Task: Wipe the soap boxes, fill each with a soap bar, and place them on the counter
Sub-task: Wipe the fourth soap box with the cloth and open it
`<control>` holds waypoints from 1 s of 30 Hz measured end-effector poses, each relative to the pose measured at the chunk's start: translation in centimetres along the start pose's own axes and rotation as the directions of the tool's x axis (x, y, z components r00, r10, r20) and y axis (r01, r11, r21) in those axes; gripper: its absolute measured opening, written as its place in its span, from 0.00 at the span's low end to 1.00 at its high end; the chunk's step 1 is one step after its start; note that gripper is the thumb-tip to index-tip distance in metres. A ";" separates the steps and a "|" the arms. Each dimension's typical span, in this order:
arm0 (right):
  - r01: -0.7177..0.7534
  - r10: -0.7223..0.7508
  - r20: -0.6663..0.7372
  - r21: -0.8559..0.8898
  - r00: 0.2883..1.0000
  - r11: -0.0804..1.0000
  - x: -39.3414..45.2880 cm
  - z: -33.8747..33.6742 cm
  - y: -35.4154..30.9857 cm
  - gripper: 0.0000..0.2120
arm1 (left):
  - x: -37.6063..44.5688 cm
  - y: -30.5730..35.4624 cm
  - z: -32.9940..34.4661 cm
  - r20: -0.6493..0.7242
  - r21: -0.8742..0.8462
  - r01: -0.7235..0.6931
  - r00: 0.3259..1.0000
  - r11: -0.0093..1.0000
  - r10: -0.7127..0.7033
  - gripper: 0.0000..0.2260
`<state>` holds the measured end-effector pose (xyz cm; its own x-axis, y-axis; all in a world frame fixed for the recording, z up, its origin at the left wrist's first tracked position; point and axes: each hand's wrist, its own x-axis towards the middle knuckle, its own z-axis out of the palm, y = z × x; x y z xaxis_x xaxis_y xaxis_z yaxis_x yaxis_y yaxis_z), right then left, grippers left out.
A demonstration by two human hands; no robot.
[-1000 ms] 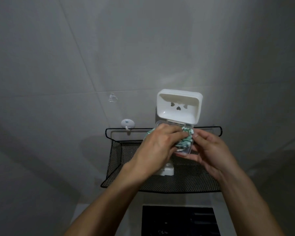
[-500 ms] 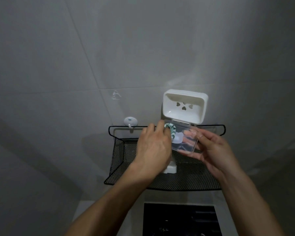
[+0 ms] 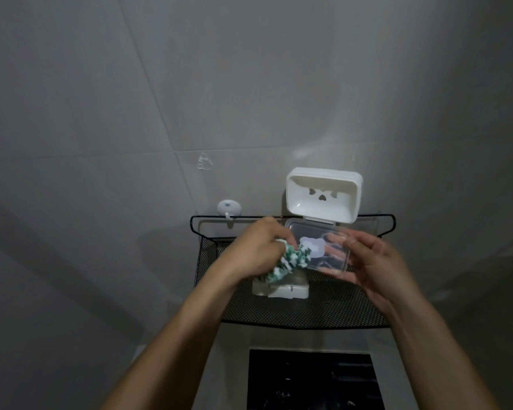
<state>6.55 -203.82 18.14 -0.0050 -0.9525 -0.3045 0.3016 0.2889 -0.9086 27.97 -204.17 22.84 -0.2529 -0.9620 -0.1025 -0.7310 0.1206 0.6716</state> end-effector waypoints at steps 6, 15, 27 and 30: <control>0.006 -0.005 -0.023 0.034 1.000 0.999 -0.2 -1.6 -0.6 0.09 | -0.7 -3.5 -1.5 -0.111 -0.082 -0.053 0.993 0.995 0.044 0.20; 0.045 -0.042 -0.026 0.123 0.999 0.991 -0.8 -2.1 -1.5 0.17 | -1.4 -5.2 3.4 -0.030 0.102 0.031 0.999 0.994 -0.028 0.14; -0.012 -0.031 0.126 0.326 0.992 0.945 -1.3 2.0 -0.1 0.14 | -2.2 -3.8 2.6 -0.042 -0.746 0.080 0.985 0.661 -0.167 0.15; -0.038 -0.027 0.179 0.352 0.983 0.935 -1.4 3.8 0.5 0.21 | -2.2 -3.2 2.3 -0.032 -0.931 0.031 0.985 0.363 -0.168 0.18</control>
<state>10.31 -202.68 19.20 0.1575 -0.9619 -0.2237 0.6176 0.2727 -0.7377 29.40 -201.90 19.19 -0.1058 -0.9761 -0.1900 0.3167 -0.2142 0.9240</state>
